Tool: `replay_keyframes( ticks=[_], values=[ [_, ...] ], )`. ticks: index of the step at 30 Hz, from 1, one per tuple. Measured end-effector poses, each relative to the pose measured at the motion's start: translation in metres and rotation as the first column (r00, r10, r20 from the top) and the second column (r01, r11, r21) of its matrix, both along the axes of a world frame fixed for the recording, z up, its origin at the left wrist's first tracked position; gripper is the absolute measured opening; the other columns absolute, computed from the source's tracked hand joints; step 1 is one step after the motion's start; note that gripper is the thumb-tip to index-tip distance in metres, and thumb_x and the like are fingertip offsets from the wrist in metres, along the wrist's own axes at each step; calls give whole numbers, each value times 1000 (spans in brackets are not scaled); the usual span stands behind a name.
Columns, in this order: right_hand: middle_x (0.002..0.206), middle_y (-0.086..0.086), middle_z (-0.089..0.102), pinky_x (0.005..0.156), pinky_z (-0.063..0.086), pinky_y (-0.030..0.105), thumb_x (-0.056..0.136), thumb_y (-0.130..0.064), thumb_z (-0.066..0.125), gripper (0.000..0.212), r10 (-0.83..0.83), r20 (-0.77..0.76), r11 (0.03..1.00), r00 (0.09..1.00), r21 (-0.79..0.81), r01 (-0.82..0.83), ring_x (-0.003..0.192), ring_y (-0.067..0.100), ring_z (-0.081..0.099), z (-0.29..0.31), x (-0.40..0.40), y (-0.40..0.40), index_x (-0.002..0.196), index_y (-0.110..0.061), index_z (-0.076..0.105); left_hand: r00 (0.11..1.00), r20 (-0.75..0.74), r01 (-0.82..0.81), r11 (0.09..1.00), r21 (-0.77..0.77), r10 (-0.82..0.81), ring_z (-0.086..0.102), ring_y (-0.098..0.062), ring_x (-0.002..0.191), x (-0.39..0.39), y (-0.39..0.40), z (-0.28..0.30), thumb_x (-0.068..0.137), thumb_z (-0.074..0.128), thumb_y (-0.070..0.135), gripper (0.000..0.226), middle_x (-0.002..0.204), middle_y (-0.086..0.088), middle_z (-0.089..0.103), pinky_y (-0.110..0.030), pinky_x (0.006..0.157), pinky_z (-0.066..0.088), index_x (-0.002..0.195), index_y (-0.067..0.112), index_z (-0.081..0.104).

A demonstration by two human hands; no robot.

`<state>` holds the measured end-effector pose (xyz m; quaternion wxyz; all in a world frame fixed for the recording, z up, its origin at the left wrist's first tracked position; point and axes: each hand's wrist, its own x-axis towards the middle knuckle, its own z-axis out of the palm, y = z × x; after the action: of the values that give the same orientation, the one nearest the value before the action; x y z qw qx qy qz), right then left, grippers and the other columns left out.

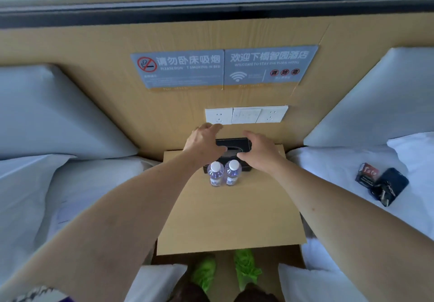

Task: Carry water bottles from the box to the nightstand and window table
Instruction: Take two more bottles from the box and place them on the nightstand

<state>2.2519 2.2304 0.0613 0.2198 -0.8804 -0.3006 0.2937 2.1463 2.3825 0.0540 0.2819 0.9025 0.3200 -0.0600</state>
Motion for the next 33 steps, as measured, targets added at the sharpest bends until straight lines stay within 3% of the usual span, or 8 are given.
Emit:
replay_keyframes(
  ticks=[4,9,15,20,23,30,33],
  values=[
    [154,7,47,109,43,41,89,-30,70,76,-110,123,994,986,15,109,139,31,45,47,-3,-24,156,-23,36,984,61,159,983,87,-165,34,-28,144,23,-7,45,85,75,34,74,160,-2,36,-45,112,40,152,30,44],
    [150,8,49,110,42,46,88,-32,70,72,-276,274,959,921,16,283,138,34,46,100,-11,-84,153,-25,40,912,147,365,920,144,-384,34,-28,143,58,-55,98,86,75,34,76,158,-2,37,-44,108,40,153,29,41],
    [151,9,46,109,44,48,88,-34,70,78,-546,362,821,756,50,569,138,32,44,157,-34,-207,156,-24,34,687,230,659,724,203,-689,36,-31,143,86,-180,151,88,73,38,77,158,-8,39,-46,112,41,154,24,38],
    [153,6,45,113,39,47,89,-38,71,80,-729,426,609,535,48,791,140,31,42,184,-94,-335,156,-23,32,418,261,839,480,257,-870,36,-32,144,80,-323,186,88,73,35,75,156,-10,42,-44,115,38,154,20,40],
    [152,7,46,113,40,48,88,-42,73,82,-823,434,431,366,59,900,140,32,43,195,-154,-414,156,-24,31,238,273,911,312,271,-932,32,-28,148,49,-419,202,89,73,41,78,159,-7,39,-45,116,37,156,21,37],
    [156,7,41,113,39,46,89,-43,72,85,-889,457,19,-22,84,996,142,32,39,215,-339,-579,159,-25,26,-191,290,938,-87,337,-938,34,-29,147,-92,-635,227,90,71,44,79,160,-8,38,-46,118,36,157,21,36],
    [156,6,42,113,40,45,89,-43,73,87,-880,453,-113,-140,85,990,142,31,39,221,-416,-633,159,-24,25,-309,312,920,-199,339,-898,34,-28,147,-161,-706,232,90,72,45,79,160,-8,39,-46,117,37,156,21,37]
  ],
)
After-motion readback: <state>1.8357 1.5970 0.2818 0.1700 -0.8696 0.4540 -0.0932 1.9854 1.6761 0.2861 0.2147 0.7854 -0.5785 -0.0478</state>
